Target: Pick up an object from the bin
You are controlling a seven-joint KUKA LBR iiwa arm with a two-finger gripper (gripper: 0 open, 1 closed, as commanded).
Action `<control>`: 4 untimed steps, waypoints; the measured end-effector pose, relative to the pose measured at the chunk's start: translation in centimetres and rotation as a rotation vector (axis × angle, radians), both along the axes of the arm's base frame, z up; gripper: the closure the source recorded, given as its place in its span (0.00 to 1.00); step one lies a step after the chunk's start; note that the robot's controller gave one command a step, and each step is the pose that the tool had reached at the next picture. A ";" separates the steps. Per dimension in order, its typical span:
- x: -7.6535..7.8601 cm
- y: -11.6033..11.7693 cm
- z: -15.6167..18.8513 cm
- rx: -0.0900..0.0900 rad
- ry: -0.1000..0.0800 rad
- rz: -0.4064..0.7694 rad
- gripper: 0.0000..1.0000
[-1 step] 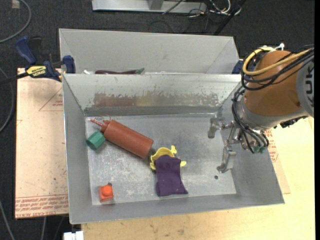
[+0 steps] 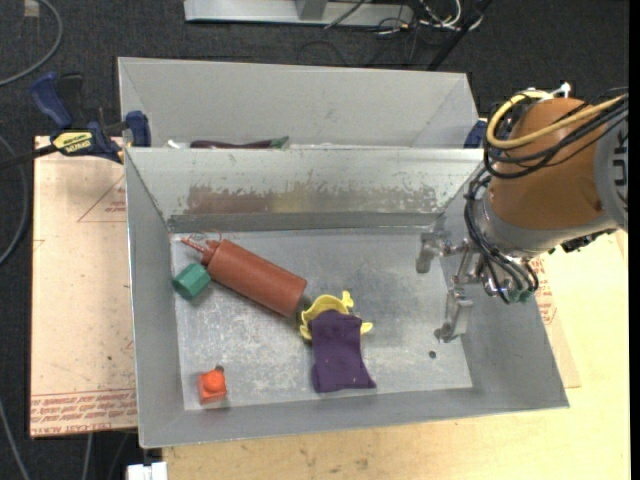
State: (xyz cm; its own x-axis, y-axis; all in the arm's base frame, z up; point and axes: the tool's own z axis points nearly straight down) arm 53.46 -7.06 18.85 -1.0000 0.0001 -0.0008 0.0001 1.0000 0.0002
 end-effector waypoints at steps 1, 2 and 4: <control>0.5 4.6 -5.8 0.000 -0.002 0.080 0.00; -0.2 8.5 -5.8 0.001 0.001 0.405 0.00; -1.7 11.7 -9.6 0.001 -0.004 0.595 0.00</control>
Offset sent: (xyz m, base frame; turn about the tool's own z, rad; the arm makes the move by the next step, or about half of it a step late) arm -0.0031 0.0927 -0.0495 -0.4260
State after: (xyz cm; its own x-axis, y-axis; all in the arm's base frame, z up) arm 51.78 4.62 9.26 -0.8285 -0.5600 -0.0050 -0.5600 0.8285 0.0003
